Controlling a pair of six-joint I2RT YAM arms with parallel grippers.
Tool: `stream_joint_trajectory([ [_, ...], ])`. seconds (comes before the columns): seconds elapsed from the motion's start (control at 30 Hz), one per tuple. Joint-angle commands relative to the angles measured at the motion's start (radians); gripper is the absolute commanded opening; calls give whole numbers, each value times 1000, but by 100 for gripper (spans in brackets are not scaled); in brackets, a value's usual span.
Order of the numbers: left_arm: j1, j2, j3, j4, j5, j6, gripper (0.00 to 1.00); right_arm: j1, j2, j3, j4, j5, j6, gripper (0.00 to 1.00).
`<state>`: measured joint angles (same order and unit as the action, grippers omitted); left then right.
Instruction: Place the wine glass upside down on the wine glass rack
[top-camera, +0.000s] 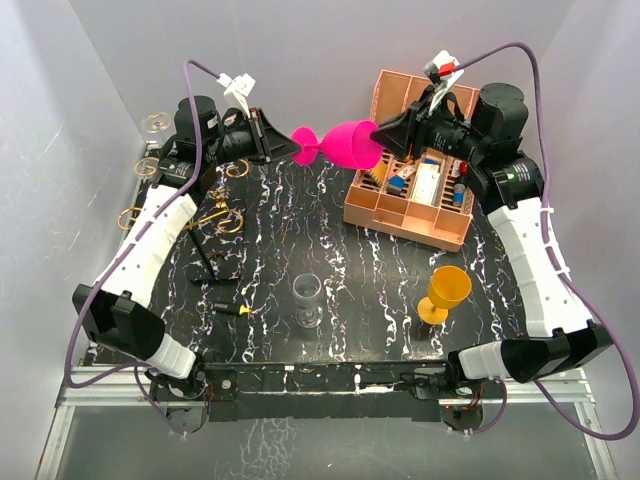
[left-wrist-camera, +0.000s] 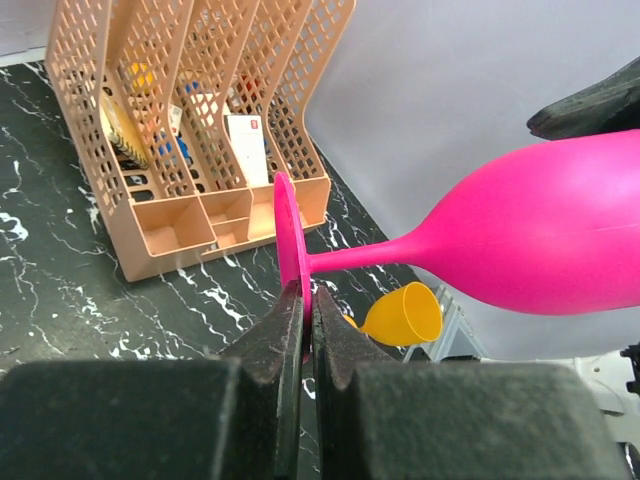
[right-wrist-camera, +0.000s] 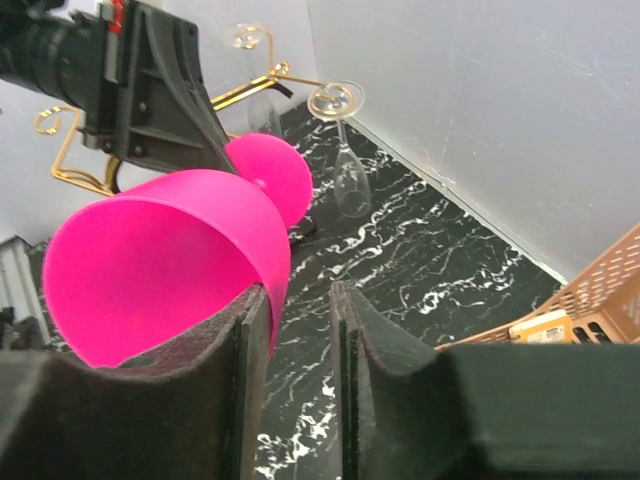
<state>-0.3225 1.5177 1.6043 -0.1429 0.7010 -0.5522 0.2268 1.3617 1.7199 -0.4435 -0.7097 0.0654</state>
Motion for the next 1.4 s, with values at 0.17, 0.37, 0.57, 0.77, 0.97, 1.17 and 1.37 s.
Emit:
stream_joint_trajectory([
  [0.17,1,-39,98,-115,-114,150,0,-9,-69,-24,4,91,-82,63],
  [0.37,2,-67,138,-226,-275,336,0,-23,-93,-7,-35,140,-123,77],
  [0.57,-2,-92,163,-312,-372,526,0,-33,-91,8,-50,179,-136,83],
  [0.77,-33,-129,162,-415,-524,782,0,-32,-61,-34,-27,235,-157,85],
  [0.97,-72,-145,157,-490,-693,1025,0,-32,-17,-152,42,290,-267,85],
  [1.17,-116,-191,163,-556,-800,1207,0,-33,-19,-307,135,293,-314,86],
  [1.37,-136,-221,111,-575,-866,1275,0,-33,-42,-406,196,242,-315,87],
])
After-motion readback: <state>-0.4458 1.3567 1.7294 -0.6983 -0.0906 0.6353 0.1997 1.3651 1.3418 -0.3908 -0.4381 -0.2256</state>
